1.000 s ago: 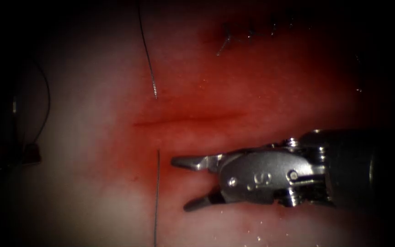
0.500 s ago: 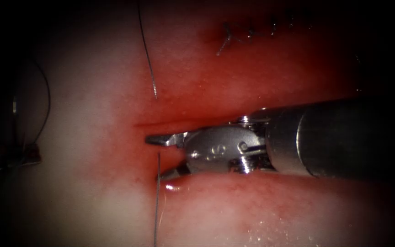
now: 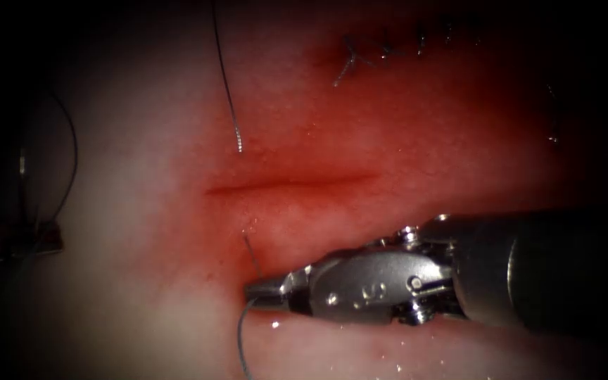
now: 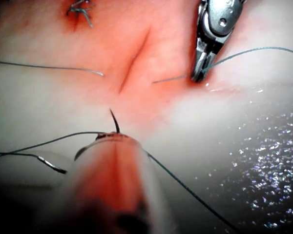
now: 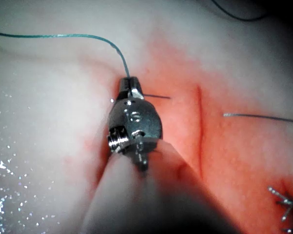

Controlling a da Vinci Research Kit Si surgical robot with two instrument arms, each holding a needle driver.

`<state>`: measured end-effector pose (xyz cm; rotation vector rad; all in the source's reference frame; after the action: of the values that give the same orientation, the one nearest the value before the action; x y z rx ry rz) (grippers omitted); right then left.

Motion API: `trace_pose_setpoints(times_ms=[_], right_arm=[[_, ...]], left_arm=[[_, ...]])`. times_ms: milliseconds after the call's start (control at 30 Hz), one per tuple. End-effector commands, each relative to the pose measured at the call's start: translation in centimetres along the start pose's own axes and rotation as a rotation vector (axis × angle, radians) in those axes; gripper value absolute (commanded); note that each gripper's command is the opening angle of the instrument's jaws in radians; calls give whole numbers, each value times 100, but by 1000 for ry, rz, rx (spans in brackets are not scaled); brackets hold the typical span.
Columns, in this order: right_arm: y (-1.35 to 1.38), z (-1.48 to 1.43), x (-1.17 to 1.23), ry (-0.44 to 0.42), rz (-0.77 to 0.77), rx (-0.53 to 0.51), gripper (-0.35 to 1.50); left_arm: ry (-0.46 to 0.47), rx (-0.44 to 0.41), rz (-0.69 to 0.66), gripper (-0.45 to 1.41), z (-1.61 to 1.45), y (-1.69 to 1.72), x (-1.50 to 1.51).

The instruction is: Wound Closure

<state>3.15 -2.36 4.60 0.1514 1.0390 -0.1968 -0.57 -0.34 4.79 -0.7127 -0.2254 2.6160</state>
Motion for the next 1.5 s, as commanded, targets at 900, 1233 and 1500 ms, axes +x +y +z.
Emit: trace_pose_setpoints(times_ms=[900,1233,1500], right_arm=[[34,-28,32,61,8,-111,106],[72,37,-27,15,-9,-130,123],[90,52,-39,11,-5,-143,111]], left_arm=[[-5,-6,2,-45,10,3,2],[-5,-7,3,-45,9,2,0],[-6,-6,2,-45,9,2,0]])
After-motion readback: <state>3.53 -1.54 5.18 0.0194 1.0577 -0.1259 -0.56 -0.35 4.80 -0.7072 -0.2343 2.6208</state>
